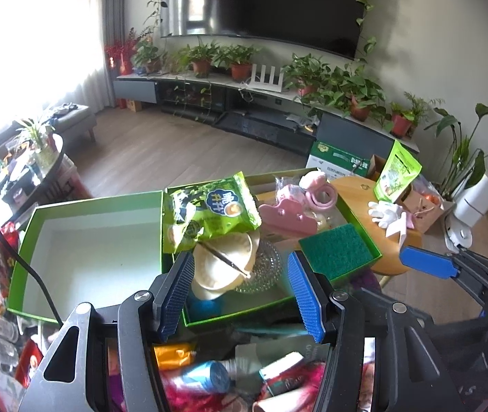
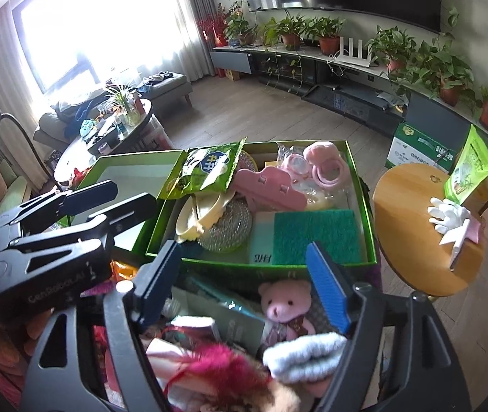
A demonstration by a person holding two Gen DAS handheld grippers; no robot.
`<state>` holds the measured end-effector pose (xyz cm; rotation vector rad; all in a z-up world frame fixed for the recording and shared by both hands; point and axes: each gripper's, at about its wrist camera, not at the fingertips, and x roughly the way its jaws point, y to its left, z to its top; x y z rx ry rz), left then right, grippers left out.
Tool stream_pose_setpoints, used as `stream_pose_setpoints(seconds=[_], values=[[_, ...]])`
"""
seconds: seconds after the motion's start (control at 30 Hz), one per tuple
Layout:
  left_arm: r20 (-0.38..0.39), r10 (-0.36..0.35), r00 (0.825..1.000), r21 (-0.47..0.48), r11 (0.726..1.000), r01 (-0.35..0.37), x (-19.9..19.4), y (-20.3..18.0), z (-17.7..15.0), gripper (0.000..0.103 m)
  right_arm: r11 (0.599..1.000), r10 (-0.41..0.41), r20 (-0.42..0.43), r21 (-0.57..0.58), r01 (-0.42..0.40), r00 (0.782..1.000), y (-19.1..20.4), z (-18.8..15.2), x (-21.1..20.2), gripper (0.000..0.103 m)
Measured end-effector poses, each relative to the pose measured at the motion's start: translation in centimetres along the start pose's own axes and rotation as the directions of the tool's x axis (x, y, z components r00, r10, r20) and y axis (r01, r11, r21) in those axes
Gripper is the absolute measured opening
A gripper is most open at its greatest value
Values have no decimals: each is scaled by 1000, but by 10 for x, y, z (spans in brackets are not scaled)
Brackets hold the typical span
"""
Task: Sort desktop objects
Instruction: 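Open the right gripper and withdraw it from the box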
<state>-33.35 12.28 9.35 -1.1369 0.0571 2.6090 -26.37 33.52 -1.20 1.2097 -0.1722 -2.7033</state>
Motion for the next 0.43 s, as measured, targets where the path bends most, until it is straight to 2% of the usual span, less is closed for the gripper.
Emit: stream_pose_setpoints(seconds=[0.43], values=[[-10, -37, 999, -27, 999, 37, -20, -10, -18, 57, 1000, -8, 1, -20, 8, 1000, 17, -23, -24, 81]])
